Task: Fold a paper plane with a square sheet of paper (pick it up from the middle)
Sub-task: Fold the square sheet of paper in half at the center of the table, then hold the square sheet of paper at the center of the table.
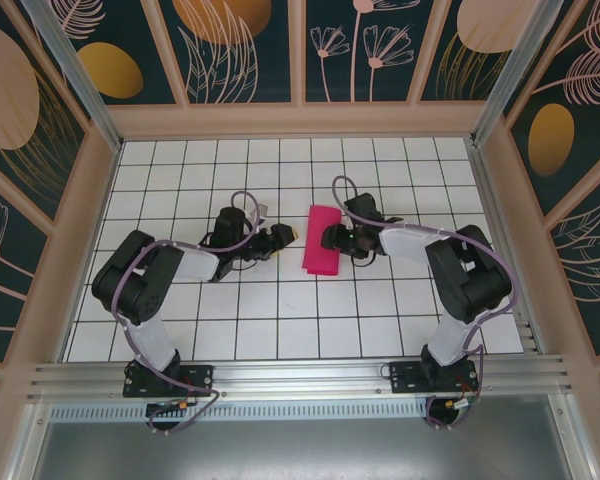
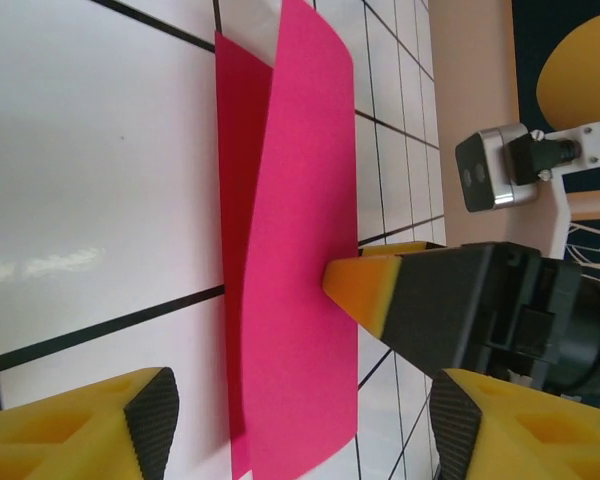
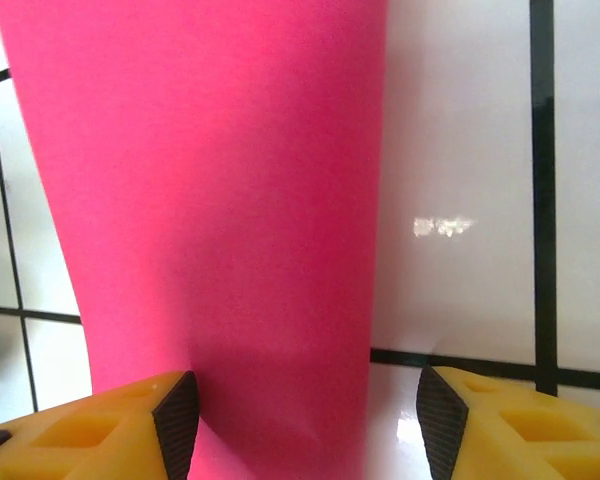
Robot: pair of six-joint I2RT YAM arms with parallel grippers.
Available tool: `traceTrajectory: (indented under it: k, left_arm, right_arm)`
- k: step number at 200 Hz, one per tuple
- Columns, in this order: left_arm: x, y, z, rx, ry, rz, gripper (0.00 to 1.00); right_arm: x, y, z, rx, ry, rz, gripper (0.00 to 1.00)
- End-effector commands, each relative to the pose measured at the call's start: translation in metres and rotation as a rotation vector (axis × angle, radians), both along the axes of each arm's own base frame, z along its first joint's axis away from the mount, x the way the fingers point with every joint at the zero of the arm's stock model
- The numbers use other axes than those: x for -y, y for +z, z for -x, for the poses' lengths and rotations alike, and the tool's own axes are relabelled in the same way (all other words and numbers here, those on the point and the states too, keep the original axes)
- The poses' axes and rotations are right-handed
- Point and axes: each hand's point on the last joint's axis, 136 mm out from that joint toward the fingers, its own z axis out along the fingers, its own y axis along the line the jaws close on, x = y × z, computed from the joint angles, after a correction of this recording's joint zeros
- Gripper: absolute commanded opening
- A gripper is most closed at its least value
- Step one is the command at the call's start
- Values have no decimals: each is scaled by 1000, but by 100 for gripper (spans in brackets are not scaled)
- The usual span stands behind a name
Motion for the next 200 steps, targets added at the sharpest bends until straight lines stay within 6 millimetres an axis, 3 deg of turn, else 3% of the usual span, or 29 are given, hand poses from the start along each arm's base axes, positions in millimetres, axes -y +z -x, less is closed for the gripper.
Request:
traceTrajectory:
  k: [1, 112, 164, 200]
  left_arm:
    - [16, 15, -7, 65, -65, 53, 70]
    - [41, -6, -5, 67, -123, 29, 68]
    - [48, 2, -3, 94, -134, 83, 44]
    - [48, 8, -3, 112, -130, 110, 21]
  right_arm:
    - [-7, 13, 6, 4, 32, -93, 63]
    - [-5, 22, 8, 2, 26, -195, 62]
    - [-5, 23, 9, -4, 23, -240, 62]
    - [-5, 28, 8, -2, 22, -279, 61]
